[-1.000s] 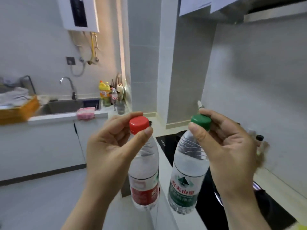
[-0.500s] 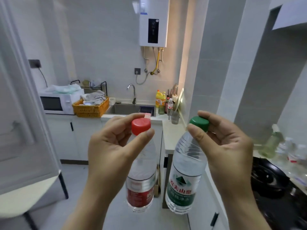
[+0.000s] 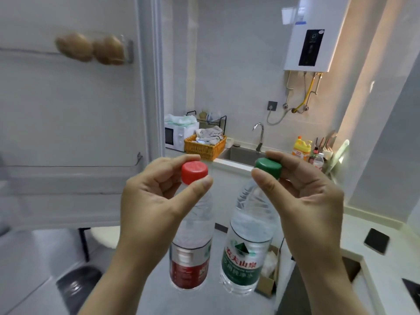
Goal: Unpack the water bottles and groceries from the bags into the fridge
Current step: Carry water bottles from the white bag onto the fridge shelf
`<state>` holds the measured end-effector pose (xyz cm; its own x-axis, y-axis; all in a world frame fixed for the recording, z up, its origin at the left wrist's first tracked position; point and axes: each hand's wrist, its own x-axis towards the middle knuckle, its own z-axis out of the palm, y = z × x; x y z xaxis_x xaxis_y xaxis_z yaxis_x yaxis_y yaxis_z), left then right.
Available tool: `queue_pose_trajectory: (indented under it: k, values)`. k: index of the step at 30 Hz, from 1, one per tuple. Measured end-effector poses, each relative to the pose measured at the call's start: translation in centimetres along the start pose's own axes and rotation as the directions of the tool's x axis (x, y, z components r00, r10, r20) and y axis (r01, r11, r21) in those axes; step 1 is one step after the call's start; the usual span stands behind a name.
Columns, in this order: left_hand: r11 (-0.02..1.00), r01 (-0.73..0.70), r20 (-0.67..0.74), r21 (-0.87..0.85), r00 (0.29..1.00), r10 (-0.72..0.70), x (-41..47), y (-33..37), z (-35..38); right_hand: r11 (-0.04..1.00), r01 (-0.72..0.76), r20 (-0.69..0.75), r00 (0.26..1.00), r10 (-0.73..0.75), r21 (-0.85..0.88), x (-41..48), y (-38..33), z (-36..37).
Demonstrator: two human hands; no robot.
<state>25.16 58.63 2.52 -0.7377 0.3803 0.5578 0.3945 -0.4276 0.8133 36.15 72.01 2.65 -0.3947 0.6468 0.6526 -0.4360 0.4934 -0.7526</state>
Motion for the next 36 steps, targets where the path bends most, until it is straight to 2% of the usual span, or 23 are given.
queue_pose_trajectory:
  k: [10, 21, 27, 36]
  values:
    - [0.979, -0.039, -0.299, 0.201, 0.949, 0.099, 0.9, 0.3, -2.4, 0.965, -0.030, 0.306, 0.951, -0.053, 0.261, 4.4, 3.8, 5.5]
    - [0.903, 0.059, -0.573, 0.425, 0.790, 0.218, -1.9, 1.5, -5.3, 0.878, -0.206, 0.546, 0.835, -0.073, 0.433, 4.6, 5.9, 12.4]
    - [0.859, 0.103, -0.639, 0.501, 0.714, 0.286, -3.4, 3.1, -9.4, 0.840, -0.269, 0.614, 0.783, -0.095, 0.472, 2.4, 4.7, 18.0]
    - [0.820, 0.059, -0.600, 0.569, 0.711, 0.366, -4.3, 6.8, -19.6, 0.818, -0.248, 0.618, 0.770, -0.158, 0.518, -1.8, 0.6, 27.7]
